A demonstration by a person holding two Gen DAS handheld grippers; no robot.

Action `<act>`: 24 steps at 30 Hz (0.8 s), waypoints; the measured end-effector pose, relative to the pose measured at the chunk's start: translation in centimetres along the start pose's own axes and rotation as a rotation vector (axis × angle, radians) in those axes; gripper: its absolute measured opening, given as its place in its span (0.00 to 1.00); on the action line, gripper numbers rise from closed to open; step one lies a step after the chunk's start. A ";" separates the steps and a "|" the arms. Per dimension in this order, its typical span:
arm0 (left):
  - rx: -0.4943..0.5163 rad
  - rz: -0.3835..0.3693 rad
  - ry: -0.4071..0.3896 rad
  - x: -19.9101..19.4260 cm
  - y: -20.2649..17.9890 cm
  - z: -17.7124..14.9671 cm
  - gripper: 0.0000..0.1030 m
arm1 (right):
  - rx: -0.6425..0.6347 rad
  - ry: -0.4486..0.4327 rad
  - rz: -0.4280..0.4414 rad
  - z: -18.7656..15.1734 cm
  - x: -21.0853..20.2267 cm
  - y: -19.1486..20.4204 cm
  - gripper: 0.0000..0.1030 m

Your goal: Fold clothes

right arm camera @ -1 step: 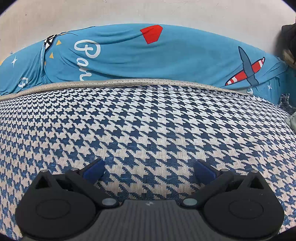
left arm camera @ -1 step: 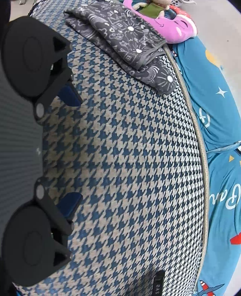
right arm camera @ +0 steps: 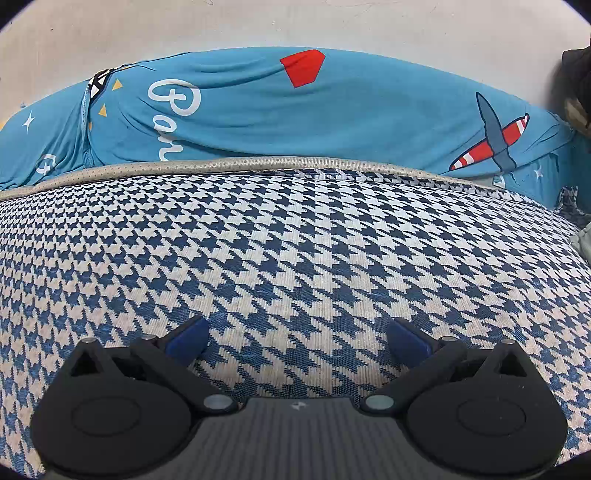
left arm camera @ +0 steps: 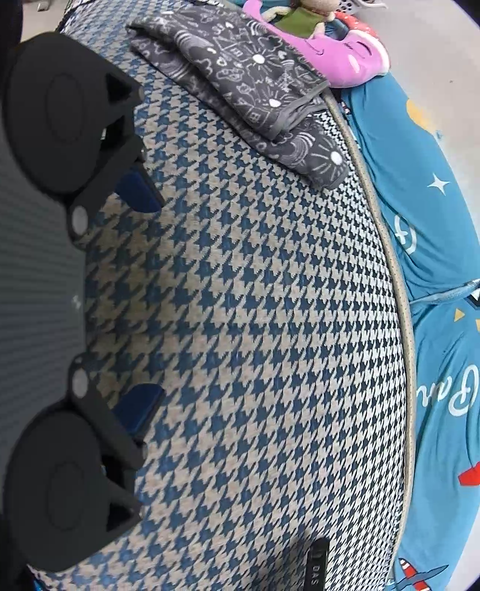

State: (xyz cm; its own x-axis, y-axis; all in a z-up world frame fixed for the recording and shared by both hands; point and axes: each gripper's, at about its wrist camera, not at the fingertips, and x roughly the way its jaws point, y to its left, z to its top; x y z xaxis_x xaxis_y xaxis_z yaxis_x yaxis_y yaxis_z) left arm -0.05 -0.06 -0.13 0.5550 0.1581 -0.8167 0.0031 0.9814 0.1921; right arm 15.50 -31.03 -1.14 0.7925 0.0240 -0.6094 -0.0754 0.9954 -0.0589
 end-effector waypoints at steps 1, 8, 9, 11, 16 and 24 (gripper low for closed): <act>-0.004 -0.004 -0.001 0.0 0.0 -0.1 1.00 | 0.000 0.000 0.000 0.0 0.0 0.0 1.00; 0.045 0.009 -0.009 -2.6 -1.5 -0.1 1.00 | 0.001 0.000 0.001 0.0 0.0 0.0 1.00; 0.046 0.014 -0.009 -2.8 -1.8 -0.1 1.00 | 0.001 0.000 0.001 0.0 0.0 0.0 1.00; 0.046 0.032 -0.007 -3.3 -2.6 0.0 1.00 | 0.000 0.000 0.000 0.0 0.0 0.0 1.00; 0.058 0.038 0.000 -3.7 -3.3 0.6 1.00 | 0.000 0.000 0.000 0.0 0.0 0.0 1.00; 0.072 0.036 0.010 -3.9 -3.7 0.6 1.00 | 0.000 0.000 0.000 0.0 0.0 0.0 1.00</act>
State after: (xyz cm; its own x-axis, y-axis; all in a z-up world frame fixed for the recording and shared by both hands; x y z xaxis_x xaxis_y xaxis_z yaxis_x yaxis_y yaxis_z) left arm -1.70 -4.39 2.64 0.5479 0.1946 -0.8136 0.0432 0.9647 0.2598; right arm 15.50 -31.06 -1.12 0.7924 0.0244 -0.6095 -0.0756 0.9954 -0.0586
